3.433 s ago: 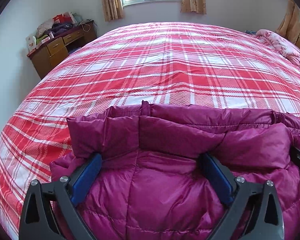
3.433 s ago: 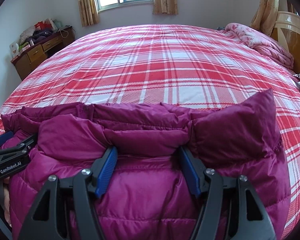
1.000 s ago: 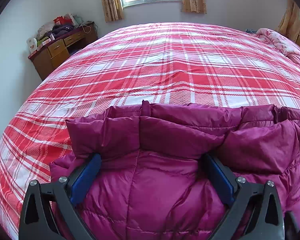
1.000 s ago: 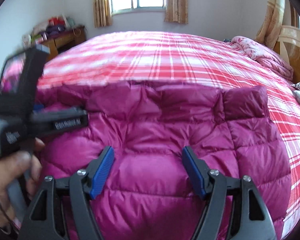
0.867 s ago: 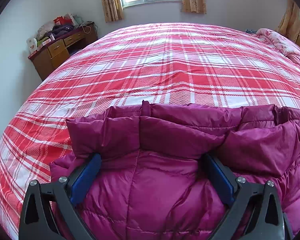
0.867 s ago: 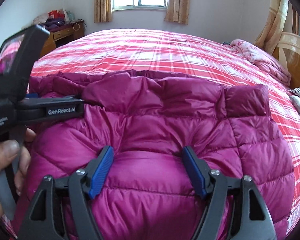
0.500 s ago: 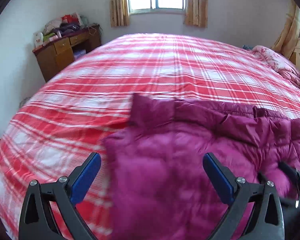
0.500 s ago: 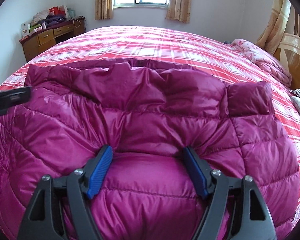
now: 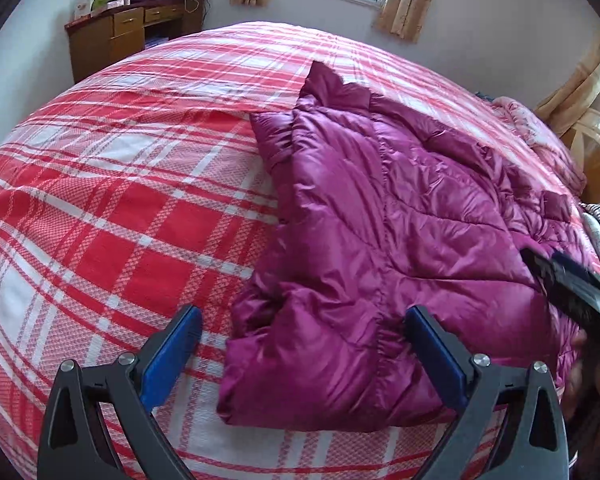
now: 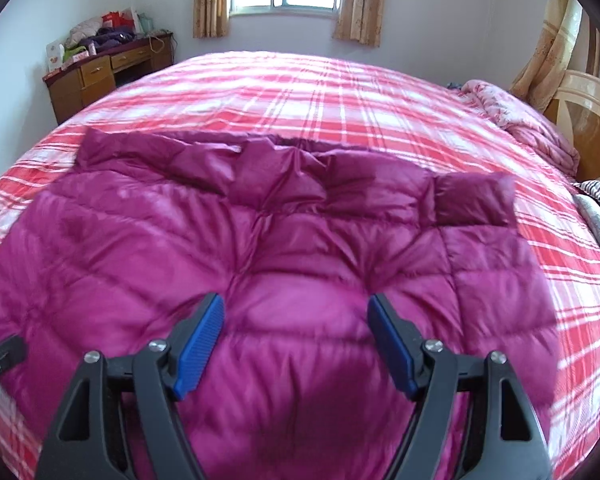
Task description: Fold large clothes
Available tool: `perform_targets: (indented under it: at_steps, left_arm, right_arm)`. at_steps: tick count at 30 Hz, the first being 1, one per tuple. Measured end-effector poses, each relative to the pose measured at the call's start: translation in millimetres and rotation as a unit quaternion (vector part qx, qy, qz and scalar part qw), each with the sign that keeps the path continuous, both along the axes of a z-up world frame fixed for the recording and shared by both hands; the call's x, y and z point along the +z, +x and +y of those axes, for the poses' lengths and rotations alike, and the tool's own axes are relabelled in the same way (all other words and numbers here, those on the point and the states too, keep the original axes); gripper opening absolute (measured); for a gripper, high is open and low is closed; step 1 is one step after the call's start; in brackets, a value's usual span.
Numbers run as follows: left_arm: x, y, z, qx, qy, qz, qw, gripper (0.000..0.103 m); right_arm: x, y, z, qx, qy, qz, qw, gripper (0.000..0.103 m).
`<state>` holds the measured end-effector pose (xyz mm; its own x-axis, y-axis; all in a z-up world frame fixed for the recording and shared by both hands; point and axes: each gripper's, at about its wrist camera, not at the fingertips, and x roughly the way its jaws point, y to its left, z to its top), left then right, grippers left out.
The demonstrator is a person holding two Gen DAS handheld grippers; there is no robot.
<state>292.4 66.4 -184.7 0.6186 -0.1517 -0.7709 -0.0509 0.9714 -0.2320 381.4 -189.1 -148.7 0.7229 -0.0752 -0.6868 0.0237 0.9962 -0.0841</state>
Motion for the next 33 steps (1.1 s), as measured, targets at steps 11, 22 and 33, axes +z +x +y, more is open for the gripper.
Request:
perform_targets:
  at_steps: [11, 22, 33]
  left_arm:
    - [12.5, -9.8, -16.3, -0.030, -0.033, -0.061, 0.9971, 0.016]
    - [117.7, -35.7, -78.1, -0.132, 0.020, -0.186, 0.9734, 0.010]
    - [144.1, -21.8, -225.5, -0.299, 0.061, -0.238, 0.9219, 0.010]
  right_arm:
    - [-37.0, -15.6, 16.7, 0.004, -0.045, -0.019, 0.999, 0.083]
    - [-9.2, -61.3, -42.6, 0.012, 0.110, -0.082, 0.990, 0.083]
    - [-0.5, -119.2, -140.0, -0.113, 0.129, -0.113, 0.979, 0.083]
